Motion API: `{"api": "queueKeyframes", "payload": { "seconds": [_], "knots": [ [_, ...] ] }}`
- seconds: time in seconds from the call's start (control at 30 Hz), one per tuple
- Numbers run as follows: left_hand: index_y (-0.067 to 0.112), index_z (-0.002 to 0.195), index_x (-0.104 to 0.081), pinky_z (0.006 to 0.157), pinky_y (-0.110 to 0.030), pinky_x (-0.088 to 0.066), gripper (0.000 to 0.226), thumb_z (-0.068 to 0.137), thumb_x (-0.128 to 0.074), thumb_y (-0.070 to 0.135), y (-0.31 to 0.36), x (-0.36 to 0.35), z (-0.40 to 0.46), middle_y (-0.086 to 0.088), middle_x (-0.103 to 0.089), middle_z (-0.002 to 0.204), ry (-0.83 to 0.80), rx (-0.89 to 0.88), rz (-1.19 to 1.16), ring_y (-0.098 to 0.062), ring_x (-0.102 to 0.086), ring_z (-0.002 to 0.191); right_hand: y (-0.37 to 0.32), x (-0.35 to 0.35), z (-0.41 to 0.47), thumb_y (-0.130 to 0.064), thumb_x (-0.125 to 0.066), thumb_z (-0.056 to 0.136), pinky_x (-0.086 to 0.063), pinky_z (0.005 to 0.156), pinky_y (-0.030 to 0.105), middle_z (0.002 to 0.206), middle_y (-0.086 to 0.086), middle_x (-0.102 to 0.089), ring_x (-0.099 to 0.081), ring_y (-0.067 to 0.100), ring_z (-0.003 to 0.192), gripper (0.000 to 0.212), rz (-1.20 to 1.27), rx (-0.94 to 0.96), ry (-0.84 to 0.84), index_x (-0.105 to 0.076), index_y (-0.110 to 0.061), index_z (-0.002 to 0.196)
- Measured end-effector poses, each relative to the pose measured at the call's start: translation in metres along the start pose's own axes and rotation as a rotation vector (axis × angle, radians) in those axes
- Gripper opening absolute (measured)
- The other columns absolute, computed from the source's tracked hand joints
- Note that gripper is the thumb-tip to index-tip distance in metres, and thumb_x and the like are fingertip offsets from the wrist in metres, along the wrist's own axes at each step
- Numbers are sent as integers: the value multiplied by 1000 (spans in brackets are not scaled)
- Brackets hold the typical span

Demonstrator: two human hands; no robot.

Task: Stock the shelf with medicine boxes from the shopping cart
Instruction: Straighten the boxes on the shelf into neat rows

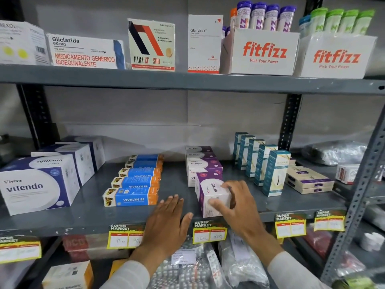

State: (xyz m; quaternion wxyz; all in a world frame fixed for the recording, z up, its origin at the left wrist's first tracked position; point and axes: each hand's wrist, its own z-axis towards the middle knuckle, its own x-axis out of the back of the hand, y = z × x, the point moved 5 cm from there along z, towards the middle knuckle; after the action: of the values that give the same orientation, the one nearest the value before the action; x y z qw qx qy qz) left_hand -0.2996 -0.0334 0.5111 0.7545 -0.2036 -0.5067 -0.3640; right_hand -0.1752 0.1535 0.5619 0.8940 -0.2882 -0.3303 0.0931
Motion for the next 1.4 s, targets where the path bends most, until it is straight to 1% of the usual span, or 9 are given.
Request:
{"api": "queueKeyframes", "payload": {
  "seconds": [0.1, 0.2, 0.27, 0.5, 0.7, 0.83, 1.03, 1.23, 1.4],
  "knots": [
    [17, 159, -29, 127, -34, -6, 78, 101, -6, 64, 0, 0, 0, -3, -29, 168, -2, 2, -12, -18, -22, 156, 4, 9, 19, -80, -61, 79, -49, 84, 26, 120, -29, -43, -48, -9, 110, 53, 198, -36, 11, -50, -52, 122],
    [18, 159, -28, 126, -33, -6, 79, 100, -6, 65, 0, -1, 0, -3, -28, 169, -10, 3, -36, -17, -20, 157, 8, 0, 45, -49, -79, 80, -44, 112, 45, 148, -19, -34, -38, 8, 139, 67, 387, -153, -375, -51, -42, 140],
    [20, 160, -26, 128, -34, -7, 81, 98, -3, 66, -1, -2, 0, -1, -25, 170, -18, 5, -59, -16, -18, 157, 9, -5, 53, -34, -82, 83, -45, 114, 50, 151, -11, -35, -41, 20, 141, 62, 363, -199, -565, -54, -34, 139],
    [19, 159, -30, 126, -33, -6, 80, 99, -4, 64, -2, -3, 1, -1, -27, 169, -9, 12, -68, -16, -19, 157, 0, -7, 48, -86, -76, 50, -52, 92, 23, 124, -17, -40, -50, 4, 112, 82, 80, -98, -416, -50, -37, 110],
    [19, 159, -30, 125, -31, -4, 76, 100, -6, 61, -4, -4, -1, -2, -27, 169, -11, 8, -93, -16, -20, 157, -11, -8, 51, -54, -90, 60, -48, 109, 34, 138, -13, -40, -45, 13, 130, 83, 49, -48, -675, -46, -34, 127],
    [18, 160, -26, 125, -29, -2, 75, 100, -5, 58, -6, -4, 0, -2, -25, 170, -13, -12, -94, -15, -18, 157, -14, 1, 50, -61, -87, 50, -48, 109, 37, 127, -13, -42, -46, 12, 123, 91, -88, -38, -512, -44, -40, 128],
    [16, 160, -26, 127, -31, -4, 71, 102, -8, 53, -3, 1, -2, -3, -25, 170, -14, -17, -70, -15, -18, 157, -7, 1, 19, -81, -81, 36, -44, 86, 25, 119, -6, -35, -41, 14, 111, 107, -75, -143, 46, -36, -35, 121],
    [16, 161, -23, 130, -35, -7, 72, 101, -8, 54, -2, 2, -2, -2, -22, 170, -44, -13, -76, -15, -14, 158, 3, -22, -8, -83, -83, 32, -48, 92, 31, 117, -4, -27, -38, 16, 111, 119, -120, -206, 51, -32, -22, 120],
    [16, 161, -23, 130, -36, -9, 70, 103, -10, 53, -2, 1, -2, -2, -21, 171, -59, -9, -72, -15, -14, 158, 6, -19, -6, -73, -86, 53, -41, 75, 14, 116, -9, -32, -45, 11, 107, 95, 5, -198, 75, -29, -32, 117]
  ]
}}
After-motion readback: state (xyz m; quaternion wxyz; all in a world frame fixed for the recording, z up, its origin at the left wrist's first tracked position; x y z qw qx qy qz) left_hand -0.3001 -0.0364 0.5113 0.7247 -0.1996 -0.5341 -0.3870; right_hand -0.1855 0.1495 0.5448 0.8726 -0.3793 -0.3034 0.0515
